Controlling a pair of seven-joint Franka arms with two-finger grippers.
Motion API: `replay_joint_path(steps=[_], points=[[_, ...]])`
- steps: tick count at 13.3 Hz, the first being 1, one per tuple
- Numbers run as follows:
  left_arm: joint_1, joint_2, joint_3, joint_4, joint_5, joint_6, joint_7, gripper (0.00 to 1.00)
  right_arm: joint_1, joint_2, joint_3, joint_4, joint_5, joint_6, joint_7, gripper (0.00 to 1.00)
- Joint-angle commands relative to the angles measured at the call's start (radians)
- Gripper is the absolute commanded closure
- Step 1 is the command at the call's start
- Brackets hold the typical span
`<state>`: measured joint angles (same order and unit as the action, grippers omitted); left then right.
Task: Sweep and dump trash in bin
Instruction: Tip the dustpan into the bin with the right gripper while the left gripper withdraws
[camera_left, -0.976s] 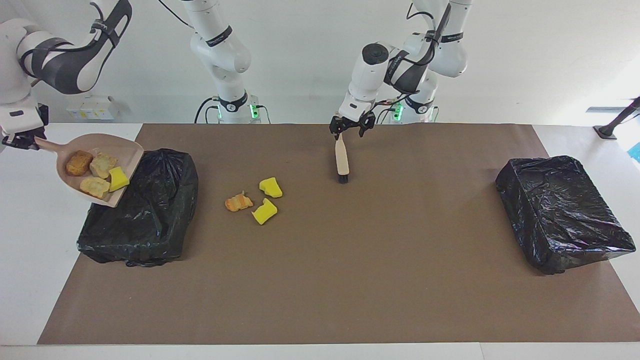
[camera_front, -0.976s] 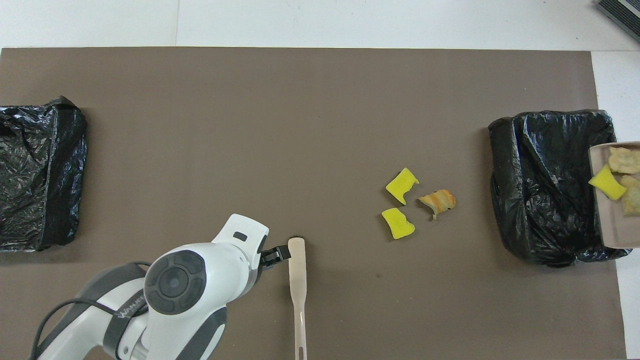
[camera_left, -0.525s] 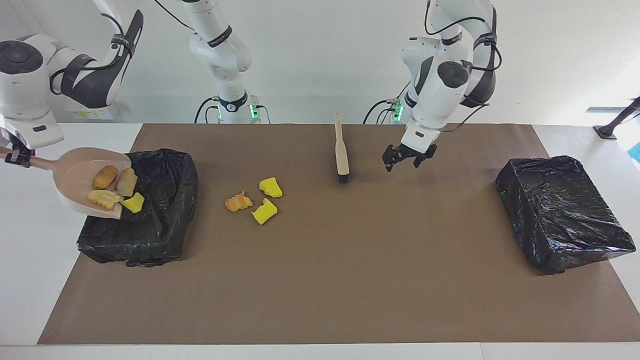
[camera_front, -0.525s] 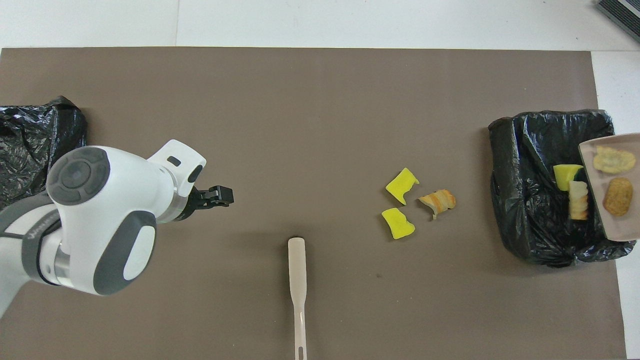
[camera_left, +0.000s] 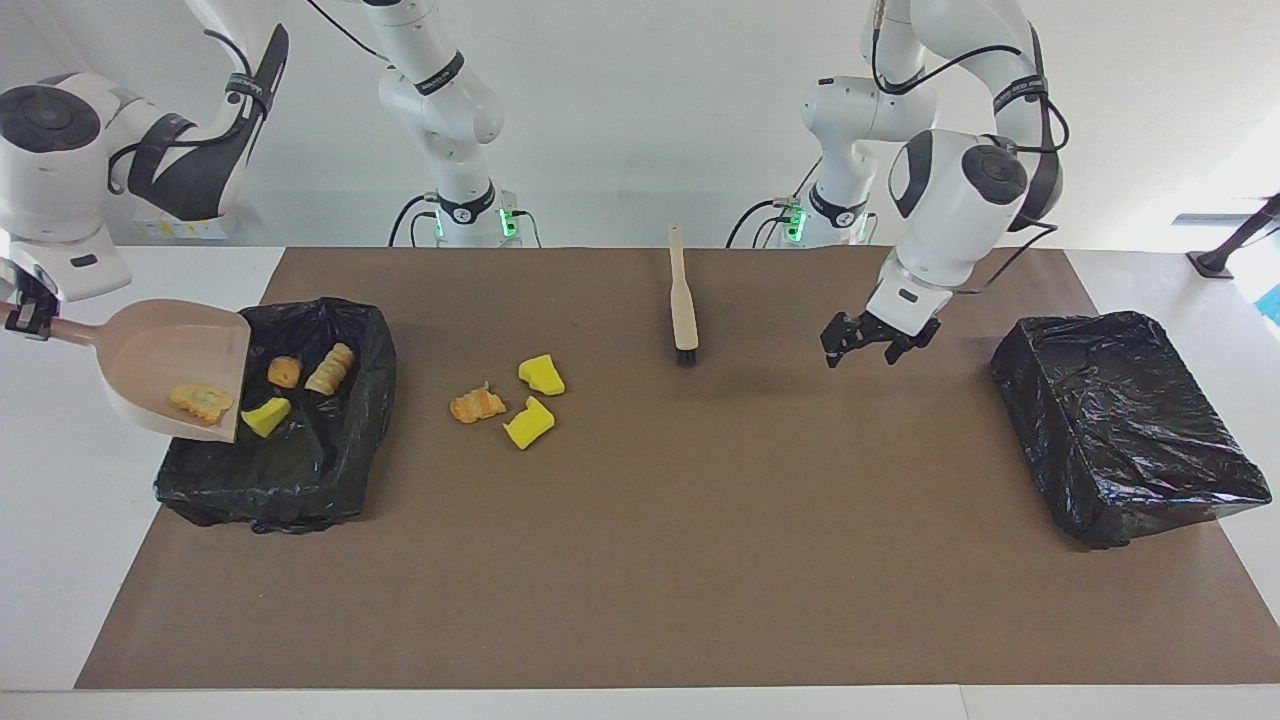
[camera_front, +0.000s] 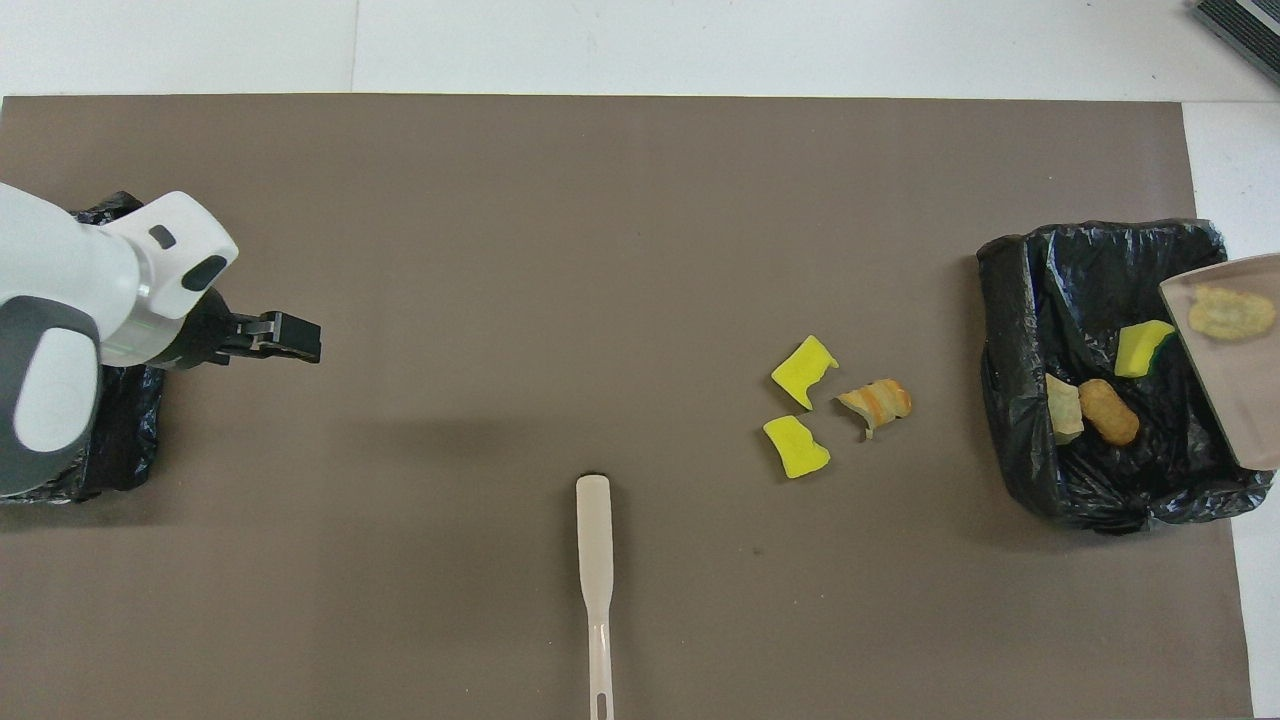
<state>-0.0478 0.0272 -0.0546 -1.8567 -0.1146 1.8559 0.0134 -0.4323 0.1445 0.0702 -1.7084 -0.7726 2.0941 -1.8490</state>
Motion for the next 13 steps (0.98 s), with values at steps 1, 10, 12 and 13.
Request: replay_joint_path(steps=[1, 10, 12, 13], points=[[0.063, -0.009, -0.011, 0.100, 0.016, -0.122, 0.080, 0.00, 0.033, -0.016, 0.003, 0.003, -0.045, 0.004, -0.018, 1.00], [0.082, -0.050, -0.010, 0.203, 0.058, -0.270, 0.099, 0.00, 0.158, -0.051, 0.003, -0.007, -0.235, -0.049, 0.007, 1.00], [0.045, -0.069, -0.004, 0.197, 0.079, -0.273, 0.089, 0.00, 0.159, -0.068, 0.002, 0.056, -0.043, -0.148, 0.049, 1.00], [-0.001, -0.067, 0.030, 0.203, 0.078, -0.271, 0.076, 0.00, 0.159, -0.068, 0.003, 0.094, 0.054, -0.207, 0.075, 1.00]])
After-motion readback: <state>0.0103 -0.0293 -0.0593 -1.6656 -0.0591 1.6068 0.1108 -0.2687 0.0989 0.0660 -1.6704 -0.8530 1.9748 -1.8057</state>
